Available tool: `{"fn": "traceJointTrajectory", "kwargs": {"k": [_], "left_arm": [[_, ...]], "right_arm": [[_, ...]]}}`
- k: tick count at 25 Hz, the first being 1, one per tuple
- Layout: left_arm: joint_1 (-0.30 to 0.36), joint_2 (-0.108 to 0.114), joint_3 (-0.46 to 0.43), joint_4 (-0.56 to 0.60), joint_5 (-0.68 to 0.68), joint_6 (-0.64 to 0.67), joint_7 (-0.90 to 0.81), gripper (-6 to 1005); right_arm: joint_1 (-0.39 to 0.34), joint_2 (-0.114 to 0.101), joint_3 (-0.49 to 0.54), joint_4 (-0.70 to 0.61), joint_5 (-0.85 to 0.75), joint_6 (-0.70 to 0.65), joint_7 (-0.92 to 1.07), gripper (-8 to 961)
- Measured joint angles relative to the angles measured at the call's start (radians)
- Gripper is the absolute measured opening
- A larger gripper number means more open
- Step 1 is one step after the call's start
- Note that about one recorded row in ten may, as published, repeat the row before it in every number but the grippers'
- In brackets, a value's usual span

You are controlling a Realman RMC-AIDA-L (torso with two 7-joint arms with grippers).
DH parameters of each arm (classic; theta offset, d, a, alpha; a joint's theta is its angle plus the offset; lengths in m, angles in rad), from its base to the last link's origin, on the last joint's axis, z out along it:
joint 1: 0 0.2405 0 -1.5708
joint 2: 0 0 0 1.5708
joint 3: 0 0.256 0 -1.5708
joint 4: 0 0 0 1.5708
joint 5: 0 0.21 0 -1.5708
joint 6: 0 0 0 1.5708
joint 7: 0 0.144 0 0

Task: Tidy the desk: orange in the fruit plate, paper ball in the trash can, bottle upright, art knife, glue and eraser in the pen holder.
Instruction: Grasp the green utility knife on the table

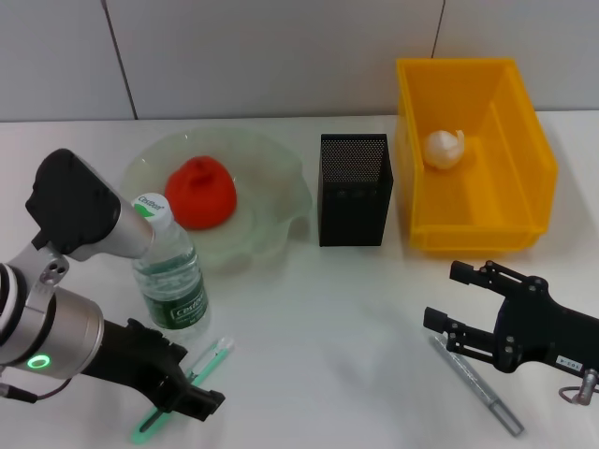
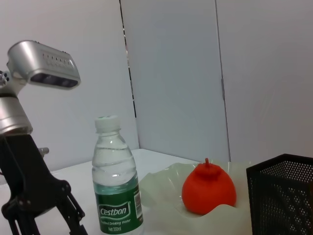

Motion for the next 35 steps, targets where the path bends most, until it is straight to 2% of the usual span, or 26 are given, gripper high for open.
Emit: {"fn": "traceJointTrajectory", "kwargs": {"k": [14,33,35], "left_arm": [[0.005,0.000,0.009,-0.011,0.069,0.013,-0.049,812],[-0.019,0.000,0.069,-0.002,0.121,0.046,-0.139,811],[-0.020,0.000,0.070,-0.001,0.121,0.047,-0.139,770]], "right_arm": [[-0.002,0.002,0.000,-0.003,-0.001,0.000,-0.002,758],[-0.002,0.006,0.000,-0.010,0.005,0.013,-0.023,758],[-0.002,0.006,0.000,-0.011,0.005,0.014,-0.023,758]]}}
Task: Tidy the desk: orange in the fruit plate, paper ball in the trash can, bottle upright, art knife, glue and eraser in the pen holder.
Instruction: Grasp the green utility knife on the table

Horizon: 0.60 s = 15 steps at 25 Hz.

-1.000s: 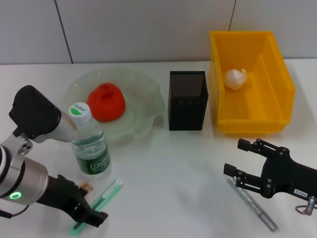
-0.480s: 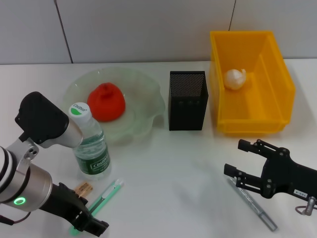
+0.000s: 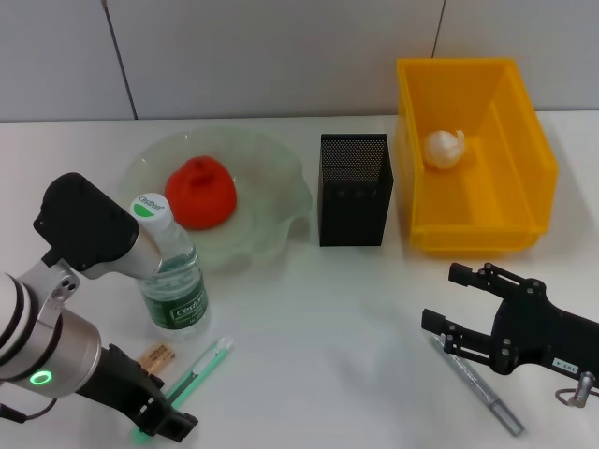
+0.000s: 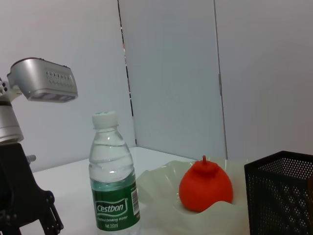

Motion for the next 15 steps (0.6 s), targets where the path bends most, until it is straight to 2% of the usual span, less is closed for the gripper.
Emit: {"fn": "traceJointTrajectory", "kwargs": {"k": [4,11,15], "left_arm": [[-0.004,0.000,0.018,0.015,0.014,0.004,-0.012,688],[-0.010,-0.001,0.072,0.065,0.061,0.031,-0.066,671],[-0.038,-0.002,0.084,0.070,0.095,0.064,-0.111,671]], "right_arm": [[0.000,0.000,0.000,0.000,0.000,0.000,0.000,758],[0.000,0.003,0.008,-0.001,0.000,0.000,-0.002,758],[0.000,0.004,0.013,-0.003,-0.002,0.001,-0.004,759]]}}
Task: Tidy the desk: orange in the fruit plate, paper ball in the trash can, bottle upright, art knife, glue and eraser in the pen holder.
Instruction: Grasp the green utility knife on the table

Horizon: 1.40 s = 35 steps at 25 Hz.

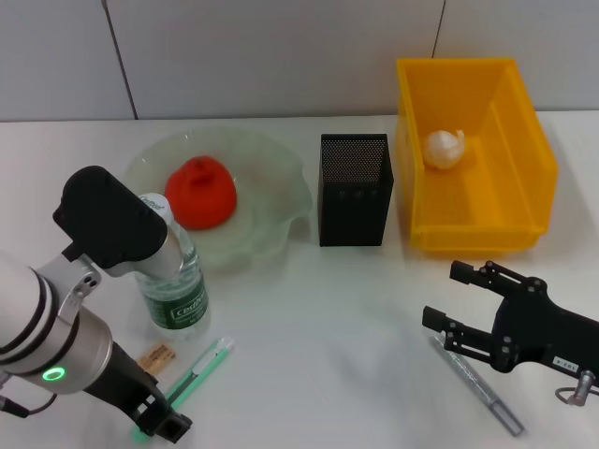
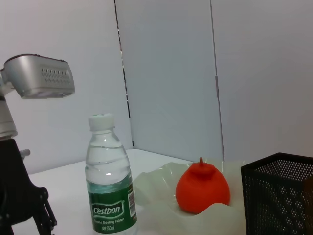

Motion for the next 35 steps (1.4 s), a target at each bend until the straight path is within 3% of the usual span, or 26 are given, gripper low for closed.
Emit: {"fn": "traceJointTrajectory", "kwargs": {"k": [10,35], "left_arm": [[-0.049,-0.001,0.045,-0.007,0.018,0.026,-0.061,671],[-0.076,-0.005,0.082,-0.073,0.074,0.007,-0.091,664]], "right_arm": [[-0.003,0.003,0.000,-0.004,-0.004,0.001,-0.004,759],[0.000,0.004,0.001,-0.025,0.002,0.002,-0.027,758]]}}
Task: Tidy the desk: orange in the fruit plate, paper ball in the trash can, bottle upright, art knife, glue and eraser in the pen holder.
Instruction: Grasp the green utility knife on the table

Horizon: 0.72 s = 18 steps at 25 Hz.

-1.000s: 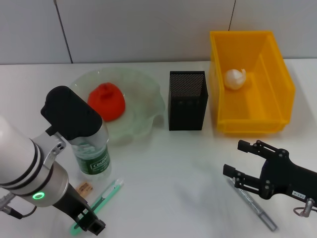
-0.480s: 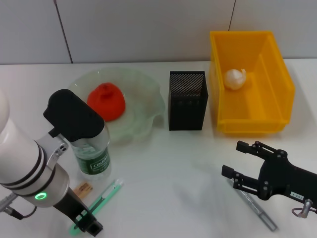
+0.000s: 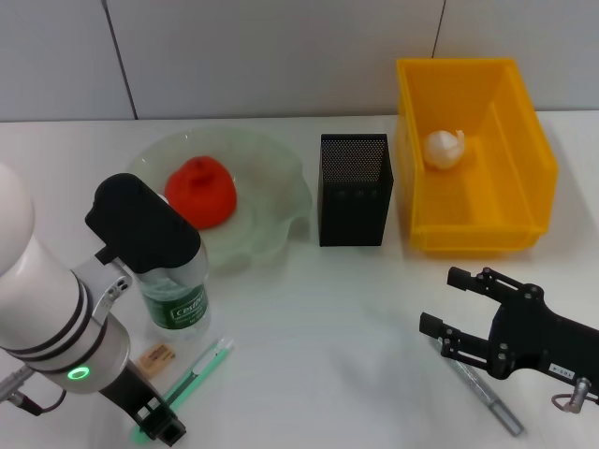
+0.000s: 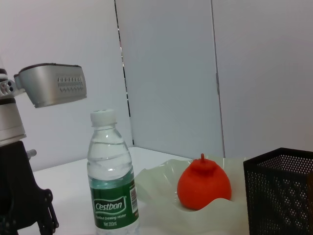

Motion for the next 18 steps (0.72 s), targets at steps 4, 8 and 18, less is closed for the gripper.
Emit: {"fn": "traceJointTrajectory", "kwargs": {"k": [4,8,18], "left_arm": [[-0.003,0.000,0.004,-0.003,-0.001,0.000,-0.002,652],[-0.005,0.000,0.004,-0.007,-0.001,-0.001,-0.008,622],[-0.010,0.000,0.011,-0.007,-0.002,-0.003,-0.010,530]], "right_arm": [[0.000,0.000,0.000,0.000,0.000,0.000,0.000,758],[0.000,0.000,0.000,0.000,0.000,0.000,0.000,759],[-0.002,0.000,0.000,0.000,0.000,0.000,0.000,759]]}}
